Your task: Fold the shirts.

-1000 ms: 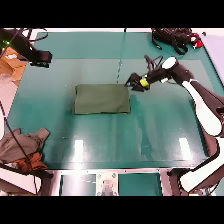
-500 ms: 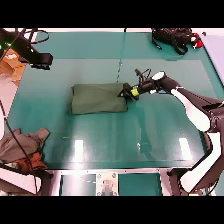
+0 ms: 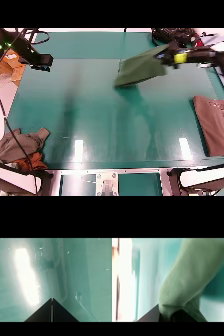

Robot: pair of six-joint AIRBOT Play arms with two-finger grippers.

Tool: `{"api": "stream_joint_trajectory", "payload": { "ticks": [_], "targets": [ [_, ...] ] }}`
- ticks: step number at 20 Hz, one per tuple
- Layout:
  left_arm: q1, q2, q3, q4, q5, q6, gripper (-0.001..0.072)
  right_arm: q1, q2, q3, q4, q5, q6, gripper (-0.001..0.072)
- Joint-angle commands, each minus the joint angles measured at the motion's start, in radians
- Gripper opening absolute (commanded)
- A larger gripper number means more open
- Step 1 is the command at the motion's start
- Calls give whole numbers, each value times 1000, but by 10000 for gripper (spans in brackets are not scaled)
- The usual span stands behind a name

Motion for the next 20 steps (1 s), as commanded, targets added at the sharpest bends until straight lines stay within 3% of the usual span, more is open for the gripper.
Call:
{"api": "stream_joint_trajectory", "payload": {
  "ticks": [1, 5, 10, 15, 20],
  "targets": [
    [1, 0, 0, -2, -6, 0, 24, -251, 100, 13, -28, 70, 43, 21],
    [1, -1, 0, -2, -6, 0, 24, -529, 111, 52, -47, 162, 55, 21],
    [1, -1, 0, -3, -13, -5, 24, -738, 111, 114, -97, 221, 96, 21],
    [1, 0, 0, -3, -19, -5, 24, -816, 134, 158, -292, 280, 159, 20],
    [1, 0, 0, -3, -29, -5, 24, -834, 151, 163, -305, 220, 153, 20]
  ]
}}
